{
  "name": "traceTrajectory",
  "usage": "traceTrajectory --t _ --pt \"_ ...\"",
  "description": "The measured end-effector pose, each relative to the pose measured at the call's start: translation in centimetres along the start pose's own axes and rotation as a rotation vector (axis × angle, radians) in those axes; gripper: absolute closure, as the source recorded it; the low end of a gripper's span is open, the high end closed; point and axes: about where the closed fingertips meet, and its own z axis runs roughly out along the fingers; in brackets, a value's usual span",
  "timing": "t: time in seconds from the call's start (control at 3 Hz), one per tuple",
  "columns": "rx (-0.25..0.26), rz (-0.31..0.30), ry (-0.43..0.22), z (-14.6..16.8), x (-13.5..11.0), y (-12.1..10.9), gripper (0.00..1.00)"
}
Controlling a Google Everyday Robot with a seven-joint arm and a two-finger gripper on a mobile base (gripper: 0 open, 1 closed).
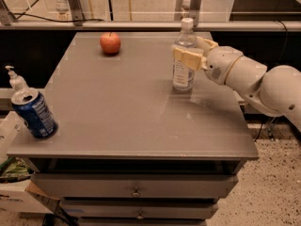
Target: Place blue plastic bottle upright
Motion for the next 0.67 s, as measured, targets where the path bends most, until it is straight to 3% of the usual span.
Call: traceTrajectory --t 0.33,0.67 --pt "0.000 0.000 0.000 0.00 -0.01 0.00 0.13" --pt "0.020 0.015 0.006 -0.49 0.53 -0.47 0.00"
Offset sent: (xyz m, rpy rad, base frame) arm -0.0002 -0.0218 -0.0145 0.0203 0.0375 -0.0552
